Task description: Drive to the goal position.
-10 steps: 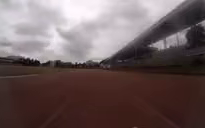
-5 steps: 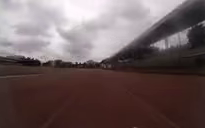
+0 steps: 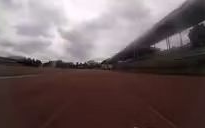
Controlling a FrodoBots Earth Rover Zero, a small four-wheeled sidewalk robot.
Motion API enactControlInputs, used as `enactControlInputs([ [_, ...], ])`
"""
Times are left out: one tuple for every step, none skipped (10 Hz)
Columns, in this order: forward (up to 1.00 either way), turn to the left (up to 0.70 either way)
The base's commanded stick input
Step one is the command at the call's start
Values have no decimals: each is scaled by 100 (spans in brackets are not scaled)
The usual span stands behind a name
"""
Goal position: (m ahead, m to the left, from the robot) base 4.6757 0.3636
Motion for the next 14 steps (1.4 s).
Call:
enactControlInputs([
  [67,0],
  [67,0],
  [67,0],
  [67,0],
  [67,0],
  [67,0],
  [67,0],
  [67,0],
  [67,0],
  [67,0],
  [67,0],
  [67,0],
  [67,0],
  [67,0],
])
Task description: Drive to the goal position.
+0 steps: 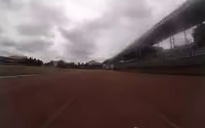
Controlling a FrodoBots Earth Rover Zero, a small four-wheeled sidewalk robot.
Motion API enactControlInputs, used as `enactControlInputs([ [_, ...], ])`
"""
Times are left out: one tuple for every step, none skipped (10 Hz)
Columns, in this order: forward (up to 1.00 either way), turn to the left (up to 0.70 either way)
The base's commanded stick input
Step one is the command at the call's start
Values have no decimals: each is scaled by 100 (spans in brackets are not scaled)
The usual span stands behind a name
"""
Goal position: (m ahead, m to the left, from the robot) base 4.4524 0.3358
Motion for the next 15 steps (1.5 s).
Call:
enactControlInputs([
  [67,0],
  [67,0],
  [67,0],
  [67,0],
  [67,0],
  [67,0],
  [67,0],
  [67,0],
  [67,0],
  [67,0],
  [67,0],
  [67,0],
  [67,0],
  [67,0],
  [67,0],
])
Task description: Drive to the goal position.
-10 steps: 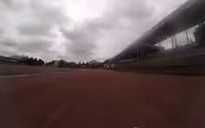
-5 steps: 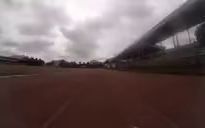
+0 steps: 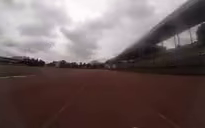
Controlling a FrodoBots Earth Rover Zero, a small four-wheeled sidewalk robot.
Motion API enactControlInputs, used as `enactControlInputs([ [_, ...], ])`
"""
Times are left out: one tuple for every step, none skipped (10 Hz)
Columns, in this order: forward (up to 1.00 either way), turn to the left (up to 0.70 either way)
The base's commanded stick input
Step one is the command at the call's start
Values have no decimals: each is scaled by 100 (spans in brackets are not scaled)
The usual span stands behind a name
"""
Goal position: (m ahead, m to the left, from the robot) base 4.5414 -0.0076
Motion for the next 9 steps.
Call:
enactControlInputs([
  [67,0],
  [67,0],
  [67,0],
  [67,0],
  [67,0],
  [67,0],
  [67,0],
  [67,0],
  [67,0],
])
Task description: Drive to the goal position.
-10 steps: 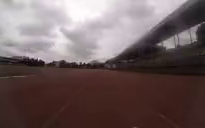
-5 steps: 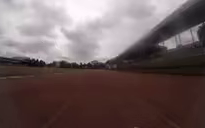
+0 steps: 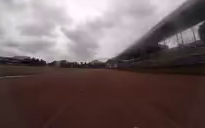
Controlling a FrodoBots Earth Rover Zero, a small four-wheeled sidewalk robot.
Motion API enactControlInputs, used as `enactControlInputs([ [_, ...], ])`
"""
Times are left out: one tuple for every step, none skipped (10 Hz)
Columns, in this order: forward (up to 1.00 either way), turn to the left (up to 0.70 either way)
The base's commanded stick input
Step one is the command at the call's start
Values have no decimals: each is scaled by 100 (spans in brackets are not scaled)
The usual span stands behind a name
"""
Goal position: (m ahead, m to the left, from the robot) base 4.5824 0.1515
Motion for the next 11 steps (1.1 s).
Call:
enactControlInputs([
  [67,0],
  [67,0],
  [67,0],
  [67,0],
  [67,0],
  [67,0],
  [67,0],
  [67,0],
  [67,0],
  [67,0],
  [67,0],
])
